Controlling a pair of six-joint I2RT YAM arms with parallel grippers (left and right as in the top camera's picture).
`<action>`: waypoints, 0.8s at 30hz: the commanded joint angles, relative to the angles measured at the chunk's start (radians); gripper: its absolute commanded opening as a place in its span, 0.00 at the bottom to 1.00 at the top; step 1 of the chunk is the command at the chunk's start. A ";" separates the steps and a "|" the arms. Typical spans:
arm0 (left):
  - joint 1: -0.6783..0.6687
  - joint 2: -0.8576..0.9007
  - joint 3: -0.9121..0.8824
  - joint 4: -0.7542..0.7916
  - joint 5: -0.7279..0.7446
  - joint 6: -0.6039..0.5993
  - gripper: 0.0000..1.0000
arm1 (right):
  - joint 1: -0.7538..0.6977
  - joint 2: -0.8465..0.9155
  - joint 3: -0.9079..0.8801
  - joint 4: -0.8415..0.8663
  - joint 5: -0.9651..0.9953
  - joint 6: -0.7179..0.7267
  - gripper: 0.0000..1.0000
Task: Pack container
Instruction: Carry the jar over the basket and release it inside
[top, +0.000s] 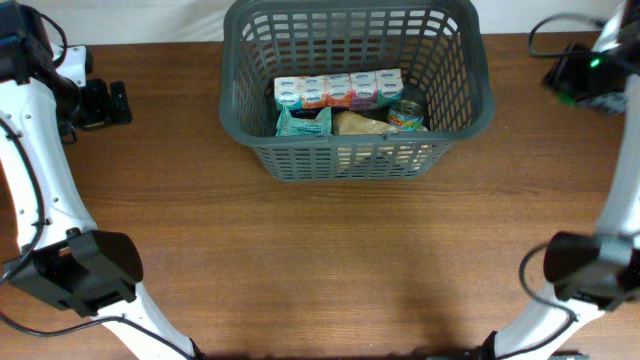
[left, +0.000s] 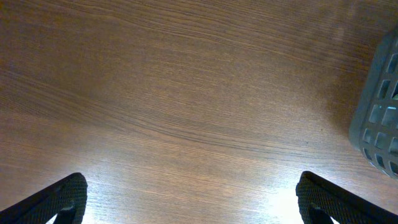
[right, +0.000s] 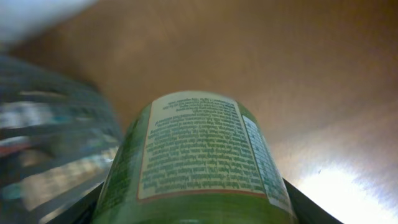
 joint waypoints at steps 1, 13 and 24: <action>0.006 -0.003 -0.008 0.000 0.008 -0.010 0.99 | 0.099 -0.113 0.140 -0.006 -0.098 -0.059 0.04; 0.006 -0.003 -0.008 0.000 0.007 -0.010 0.99 | 0.542 0.019 0.169 0.011 -0.084 -0.174 0.04; 0.006 -0.003 -0.008 0.000 0.008 -0.010 0.99 | 0.571 0.420 0.169 0.042 -0.081 -0.165 0.04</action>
